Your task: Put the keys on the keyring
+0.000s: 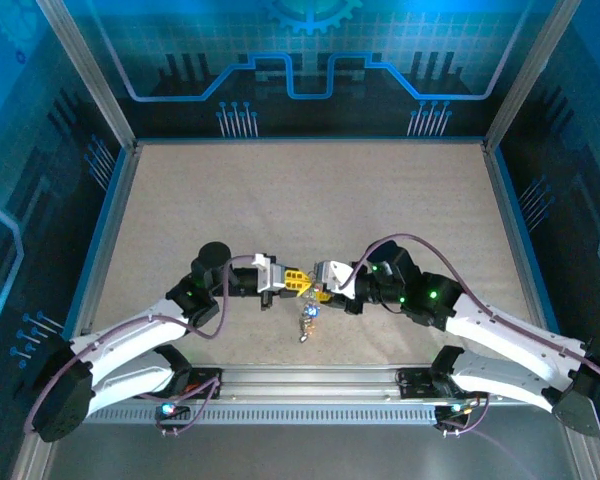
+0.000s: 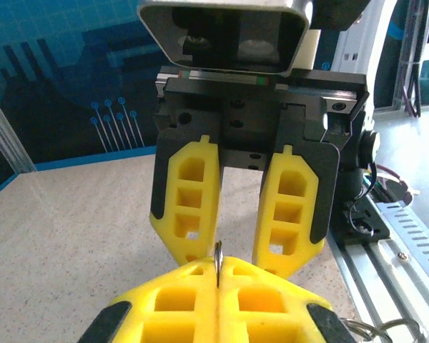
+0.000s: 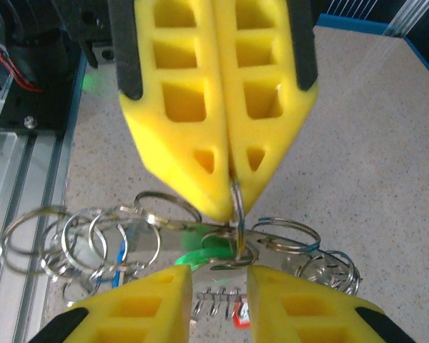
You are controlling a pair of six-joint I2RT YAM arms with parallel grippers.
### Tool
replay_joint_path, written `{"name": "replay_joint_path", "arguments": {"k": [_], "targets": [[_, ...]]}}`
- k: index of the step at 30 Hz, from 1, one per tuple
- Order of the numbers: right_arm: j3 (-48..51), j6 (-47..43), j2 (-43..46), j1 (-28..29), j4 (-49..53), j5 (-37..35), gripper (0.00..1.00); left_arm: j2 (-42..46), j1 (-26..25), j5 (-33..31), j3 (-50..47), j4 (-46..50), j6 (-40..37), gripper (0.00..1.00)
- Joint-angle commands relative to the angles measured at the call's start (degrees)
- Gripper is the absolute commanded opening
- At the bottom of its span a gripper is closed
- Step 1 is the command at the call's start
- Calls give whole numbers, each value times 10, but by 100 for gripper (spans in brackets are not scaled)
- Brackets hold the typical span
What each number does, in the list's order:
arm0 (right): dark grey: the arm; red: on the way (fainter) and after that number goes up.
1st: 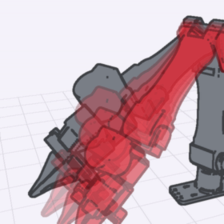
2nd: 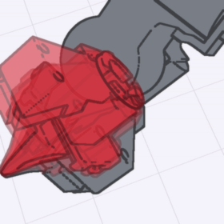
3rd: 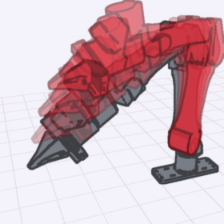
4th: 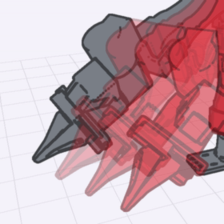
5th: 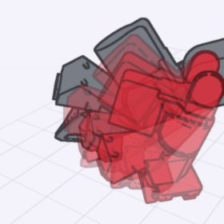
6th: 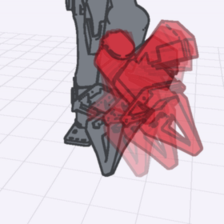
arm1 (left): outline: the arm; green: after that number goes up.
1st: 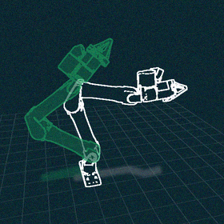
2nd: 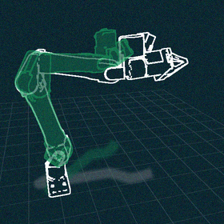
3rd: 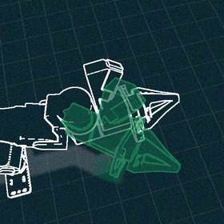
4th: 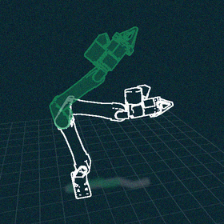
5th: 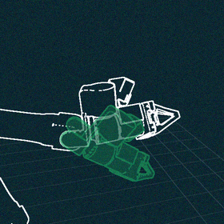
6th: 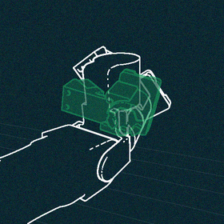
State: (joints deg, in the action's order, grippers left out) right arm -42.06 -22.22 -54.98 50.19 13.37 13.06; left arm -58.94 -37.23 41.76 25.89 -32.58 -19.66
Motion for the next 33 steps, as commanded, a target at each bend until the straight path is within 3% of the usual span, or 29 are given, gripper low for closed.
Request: {"name": "replay_joint_path", "arguments": {"k": [1,10,17,30,33], "targets": [[3,20,-9,-4,-53,31,27,-8,5,35,-7,-77,30,0],[-7,20,-25,-6,-68,41,22,-26,5,40,-13,-120,57,0],[30,48,18,-25,-88,43,29,-17,5,24,-15,-110,47,0],[113,124,61,-28,-171,41,32,-10,6,20,-15,-103,38,0],[124,136,59,-27,-196,46,39,-10,5,19,-16,-103,38,0]]}}
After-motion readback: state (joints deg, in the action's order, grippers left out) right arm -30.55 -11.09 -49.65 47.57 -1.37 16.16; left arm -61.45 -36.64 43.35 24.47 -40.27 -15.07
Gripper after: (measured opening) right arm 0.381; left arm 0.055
